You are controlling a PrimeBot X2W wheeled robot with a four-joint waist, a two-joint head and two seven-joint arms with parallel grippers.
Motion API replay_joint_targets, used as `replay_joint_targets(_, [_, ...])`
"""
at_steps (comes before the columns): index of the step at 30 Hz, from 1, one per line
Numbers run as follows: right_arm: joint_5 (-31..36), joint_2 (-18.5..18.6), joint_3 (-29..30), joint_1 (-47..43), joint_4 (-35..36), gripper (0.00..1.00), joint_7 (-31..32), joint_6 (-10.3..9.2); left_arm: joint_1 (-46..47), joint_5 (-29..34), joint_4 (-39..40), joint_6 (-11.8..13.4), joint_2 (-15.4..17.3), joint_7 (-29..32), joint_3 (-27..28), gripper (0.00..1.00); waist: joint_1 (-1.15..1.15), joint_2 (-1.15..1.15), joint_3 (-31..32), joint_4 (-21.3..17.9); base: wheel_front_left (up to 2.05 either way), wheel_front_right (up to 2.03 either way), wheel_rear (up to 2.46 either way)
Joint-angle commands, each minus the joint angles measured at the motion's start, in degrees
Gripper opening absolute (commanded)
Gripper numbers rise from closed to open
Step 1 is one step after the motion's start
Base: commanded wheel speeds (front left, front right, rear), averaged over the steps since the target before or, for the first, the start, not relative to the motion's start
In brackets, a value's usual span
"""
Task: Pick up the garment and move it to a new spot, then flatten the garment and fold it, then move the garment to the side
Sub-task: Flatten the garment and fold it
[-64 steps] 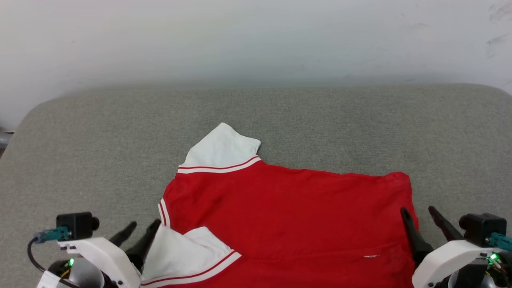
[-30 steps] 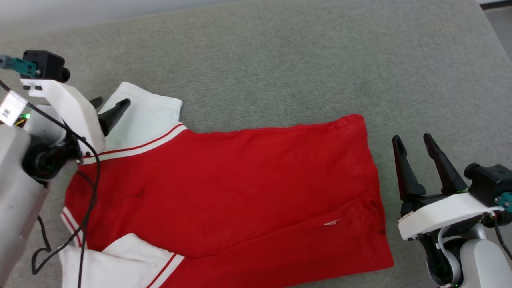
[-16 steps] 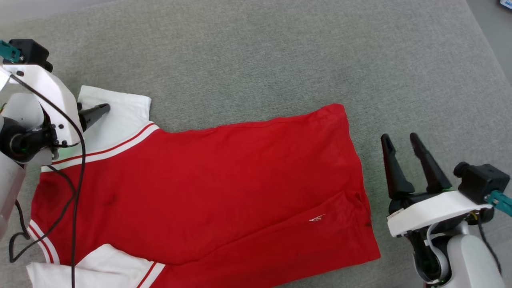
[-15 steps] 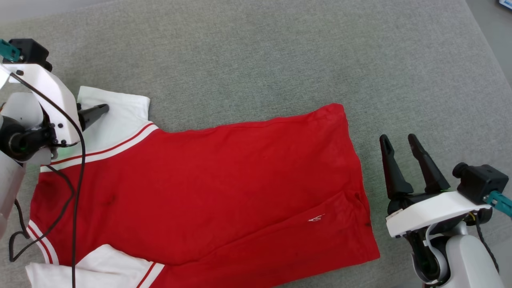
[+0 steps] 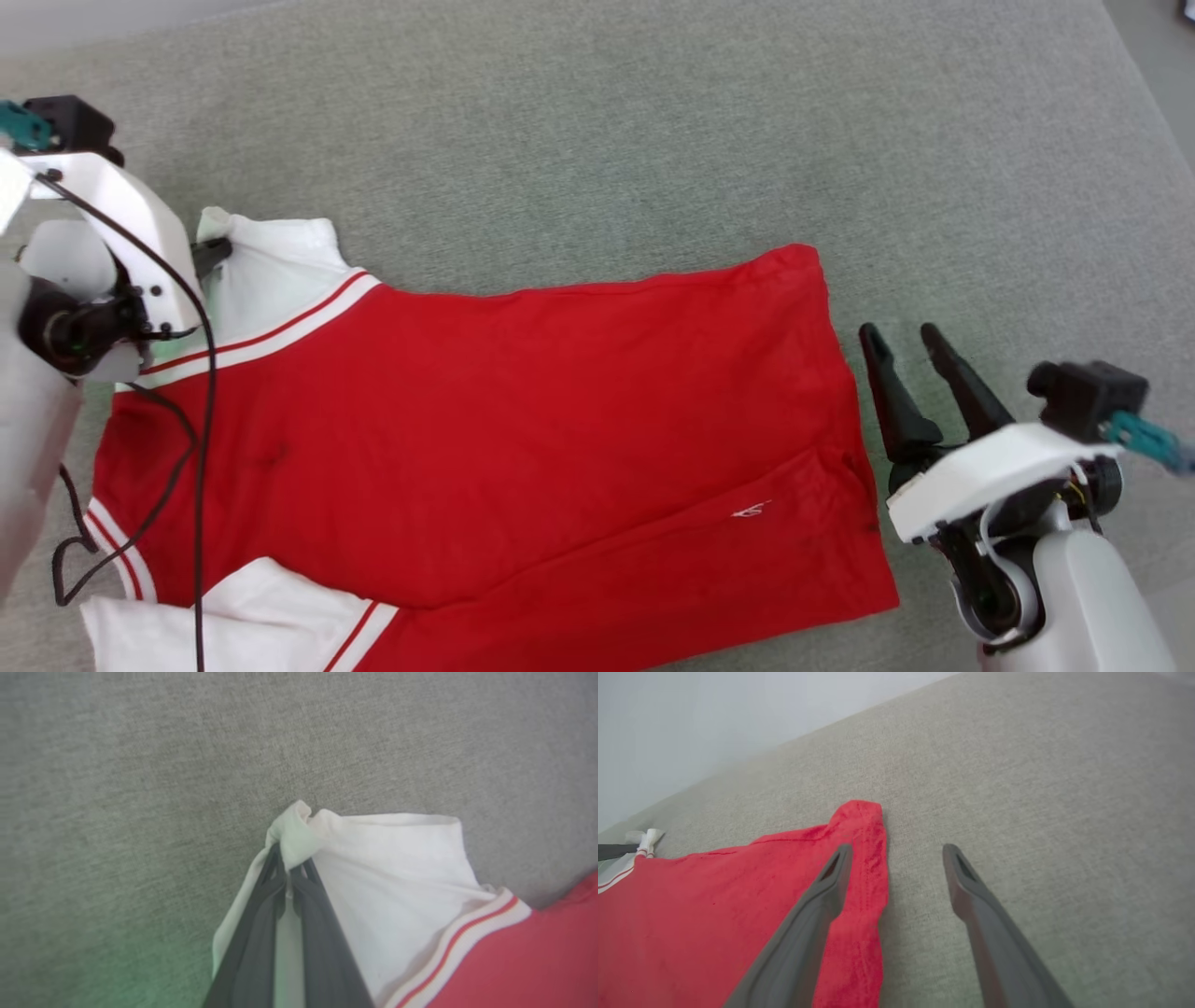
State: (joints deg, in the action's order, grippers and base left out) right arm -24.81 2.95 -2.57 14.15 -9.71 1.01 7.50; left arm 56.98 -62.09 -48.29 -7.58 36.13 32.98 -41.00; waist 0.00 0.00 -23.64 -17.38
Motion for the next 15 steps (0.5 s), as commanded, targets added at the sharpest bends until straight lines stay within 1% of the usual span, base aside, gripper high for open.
replay_joint_targets(1, [-0.1, -0.1, 0.3, 1.3, -0.5, 1.00, 1.4, -0.03, -2.5, 0.8, -1.4, 0.2, -1.5, 0.5, -1.9, 0.00, 0.00, 0.00, 0.7, 1.0, 0.00, 0.00, 0.00])
replay_joint_targets(5, [1.1, 0.0, 1.8, 5.3, -3.7, 1.00, 12.2, -0.03, 0.4, 1.7, -0.3, 0.2, -2.0, -3.9, -1.4, 0.00, 0.00, 0.00, 2.1, 3.3, 0.00, 0.00, 0.00])
replay_joint_targets(11, [3.8, 1.9, 4.1, 12.6, -8.2, 1.00, 25.1, -0.03, 2.0, 2.1, 1.4, 0.1, -5.4, -9.3, -1.5, 0.00, 0.00, 0.00, 3.2, 7.9, 0.00, 0.00, 0.00])
replay_joint_targets(15, [7.1, 2.9, 4.3, 17.3, -12.4, 1.00, 33.0, -0.03, 1.2, 1.3, 3.6, 0.1, -6.5, -11.3, -2.2, 0.00, 0.00, 0.00, 3.1, 10.6, 0.00, 0.00, 0.00])
